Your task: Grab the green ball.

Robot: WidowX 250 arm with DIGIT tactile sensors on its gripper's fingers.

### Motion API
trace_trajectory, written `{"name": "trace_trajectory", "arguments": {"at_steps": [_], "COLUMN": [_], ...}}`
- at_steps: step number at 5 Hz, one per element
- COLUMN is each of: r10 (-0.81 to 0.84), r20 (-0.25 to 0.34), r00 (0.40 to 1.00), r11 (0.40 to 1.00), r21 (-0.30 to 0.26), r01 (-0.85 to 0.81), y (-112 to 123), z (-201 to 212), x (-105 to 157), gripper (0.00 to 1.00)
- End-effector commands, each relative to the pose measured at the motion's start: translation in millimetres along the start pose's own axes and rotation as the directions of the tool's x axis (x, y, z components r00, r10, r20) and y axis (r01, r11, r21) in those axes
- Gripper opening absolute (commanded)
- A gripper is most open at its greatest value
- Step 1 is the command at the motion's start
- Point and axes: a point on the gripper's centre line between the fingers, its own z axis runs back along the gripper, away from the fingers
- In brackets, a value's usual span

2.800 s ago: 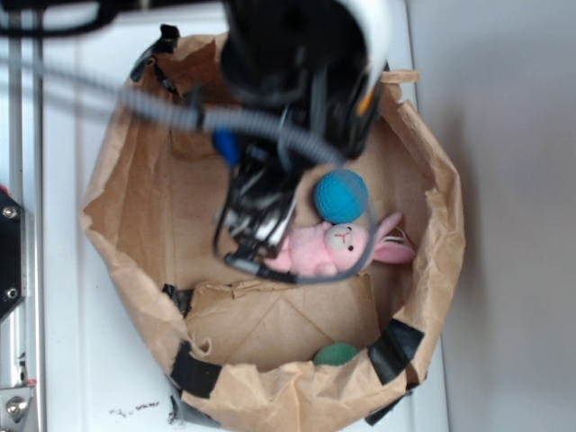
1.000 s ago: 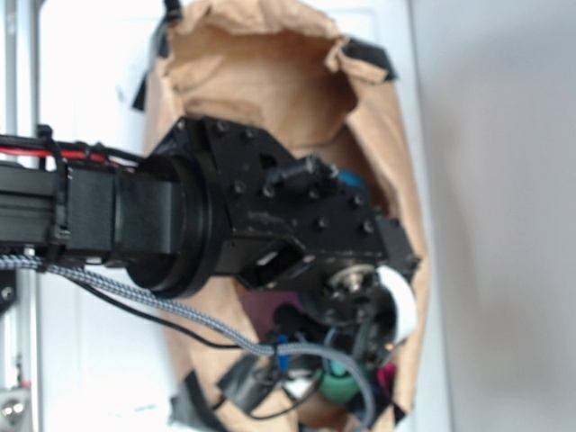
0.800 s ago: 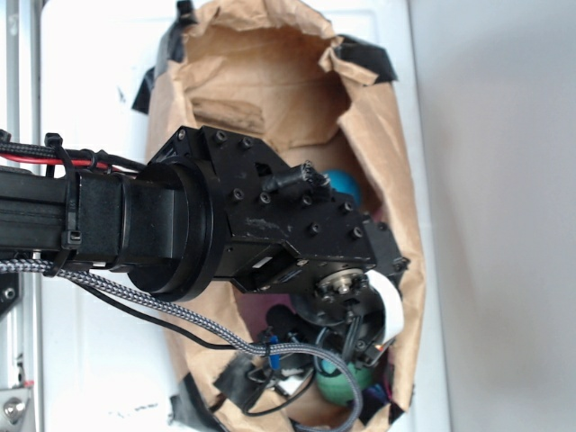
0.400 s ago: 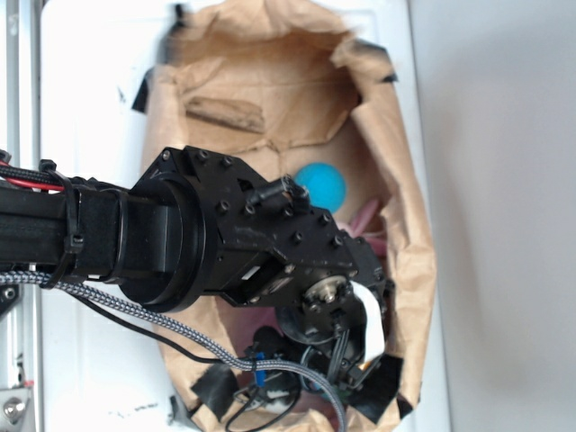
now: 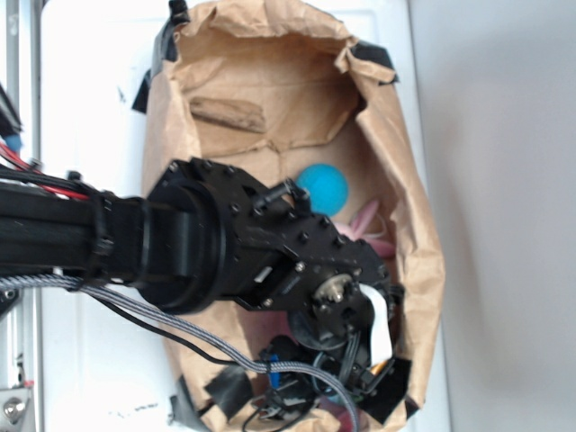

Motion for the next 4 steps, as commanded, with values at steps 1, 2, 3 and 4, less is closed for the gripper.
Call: {"name": "trace_trajectory", "arguments": {"at_steps": [1, 2, 3, 4], "r10": [-0.074, -0.052, -0.017, -0.013], "r20": [0.026, 0.018, 0.019, 0.031], "r00": [0.997, 0.998, 1.000, 0.999], "r11": [0.997, 0.998, 0.999, 0.989], "r21": [0.038, 0.032, 0.041, 0.147], "r01": [0.073, 0.052, 0.016, 0.009], "y": [-1.9, 2.3, 11.6, 21.9], "z": [2.3, 27.8, 68.1, 96.0], "x": [28.6, 22.3, 7.3, -17.5], "gripper": [0.00, 0.00, 0.00, 0.00]}}
